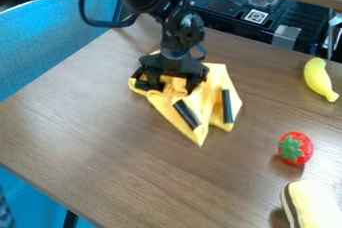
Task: Move the cloth to the top side of the table
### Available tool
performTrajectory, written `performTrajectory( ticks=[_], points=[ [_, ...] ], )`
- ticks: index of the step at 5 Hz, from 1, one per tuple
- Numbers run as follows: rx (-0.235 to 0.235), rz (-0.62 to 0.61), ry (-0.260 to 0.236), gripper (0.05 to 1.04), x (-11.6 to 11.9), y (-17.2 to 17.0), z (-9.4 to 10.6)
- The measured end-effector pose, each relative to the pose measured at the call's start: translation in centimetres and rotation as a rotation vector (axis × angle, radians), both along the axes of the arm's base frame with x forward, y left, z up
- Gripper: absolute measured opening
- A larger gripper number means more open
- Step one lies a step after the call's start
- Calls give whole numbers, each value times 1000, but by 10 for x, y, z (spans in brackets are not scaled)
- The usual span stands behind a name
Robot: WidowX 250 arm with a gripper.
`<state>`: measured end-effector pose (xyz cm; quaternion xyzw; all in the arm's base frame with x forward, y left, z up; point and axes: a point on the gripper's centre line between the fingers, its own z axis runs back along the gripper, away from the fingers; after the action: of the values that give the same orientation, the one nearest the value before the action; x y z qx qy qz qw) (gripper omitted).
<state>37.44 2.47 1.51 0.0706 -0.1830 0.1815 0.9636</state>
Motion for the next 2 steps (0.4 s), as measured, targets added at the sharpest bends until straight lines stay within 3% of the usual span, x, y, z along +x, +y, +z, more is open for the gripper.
performTrajectory(
  ticks=[1,2],
  points=[
    [-9,-61,15,999,-37,-8,-1],
    [16,-157,17,999,-79,-13,0]
  ],
)
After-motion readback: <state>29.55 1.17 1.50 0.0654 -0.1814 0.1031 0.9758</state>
